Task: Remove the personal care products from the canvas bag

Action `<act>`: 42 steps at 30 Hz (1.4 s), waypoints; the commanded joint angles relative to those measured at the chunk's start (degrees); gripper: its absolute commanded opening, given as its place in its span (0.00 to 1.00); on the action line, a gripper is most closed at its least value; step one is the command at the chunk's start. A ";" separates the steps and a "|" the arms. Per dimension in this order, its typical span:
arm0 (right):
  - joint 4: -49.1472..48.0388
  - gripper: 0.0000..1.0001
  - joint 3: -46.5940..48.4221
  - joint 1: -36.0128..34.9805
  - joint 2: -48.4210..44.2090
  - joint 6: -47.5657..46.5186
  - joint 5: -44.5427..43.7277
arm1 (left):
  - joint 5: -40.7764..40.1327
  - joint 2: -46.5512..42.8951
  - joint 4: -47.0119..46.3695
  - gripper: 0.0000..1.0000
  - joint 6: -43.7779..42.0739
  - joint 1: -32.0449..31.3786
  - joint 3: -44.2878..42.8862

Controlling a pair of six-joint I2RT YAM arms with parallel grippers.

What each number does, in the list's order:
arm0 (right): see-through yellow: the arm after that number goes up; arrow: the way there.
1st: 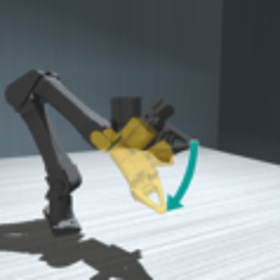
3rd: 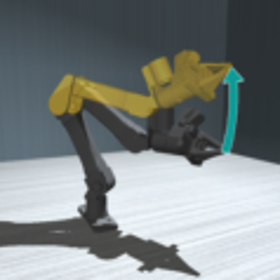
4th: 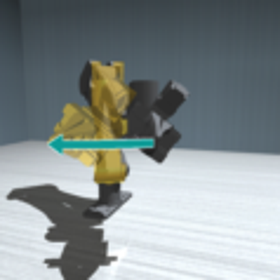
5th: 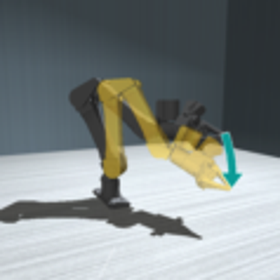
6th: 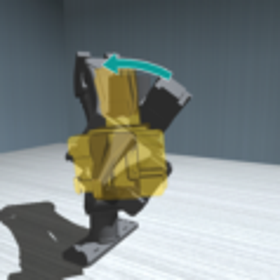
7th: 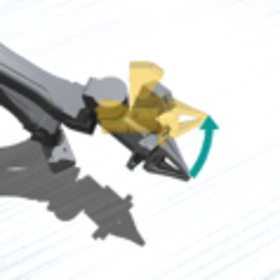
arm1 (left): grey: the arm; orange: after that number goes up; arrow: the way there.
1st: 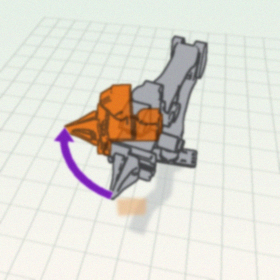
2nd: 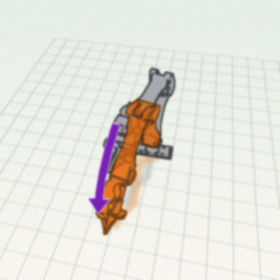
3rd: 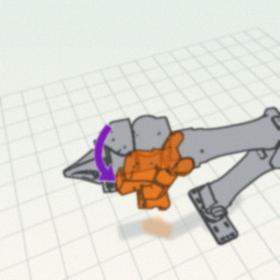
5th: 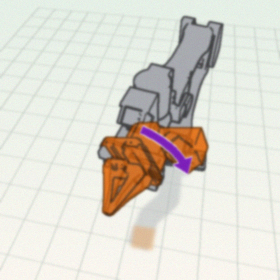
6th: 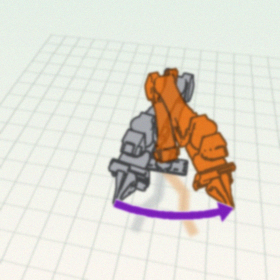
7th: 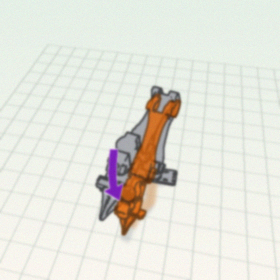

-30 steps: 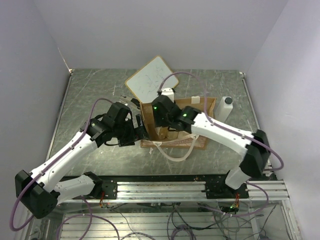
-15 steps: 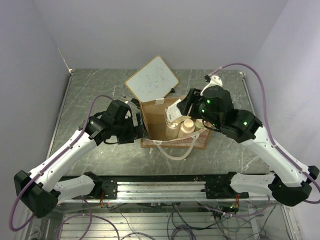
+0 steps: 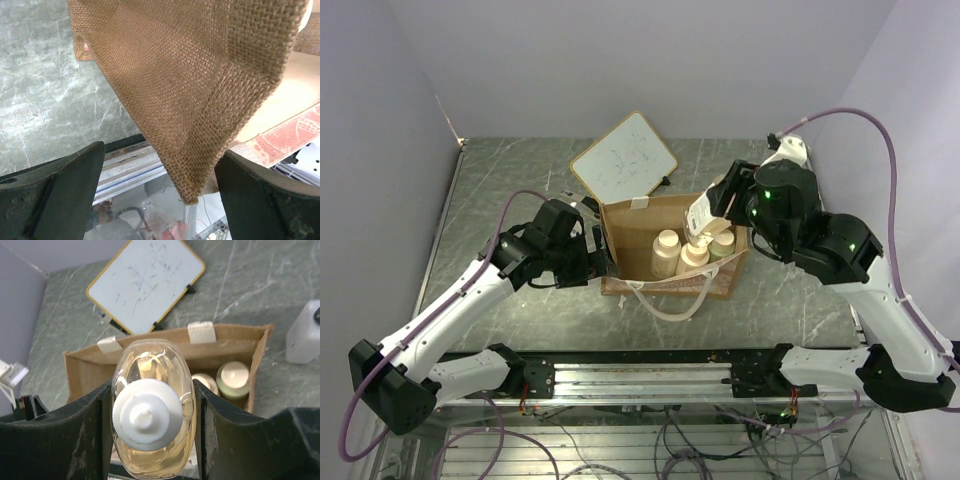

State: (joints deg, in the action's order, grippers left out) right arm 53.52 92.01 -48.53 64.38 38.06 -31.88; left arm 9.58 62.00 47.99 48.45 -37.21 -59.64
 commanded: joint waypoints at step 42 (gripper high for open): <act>-59.89 0.00 -28.40 59.76 11.49 -42.00 27.50 | 1.46 12.78 1.66 0.99 -11.01 1.54 -12.58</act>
State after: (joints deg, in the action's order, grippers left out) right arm 8.60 66.26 8.54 79.72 -4.14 -10.55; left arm 9.69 75.13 49.08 40.23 -36.18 -70.04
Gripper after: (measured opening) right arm 0.528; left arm 0.991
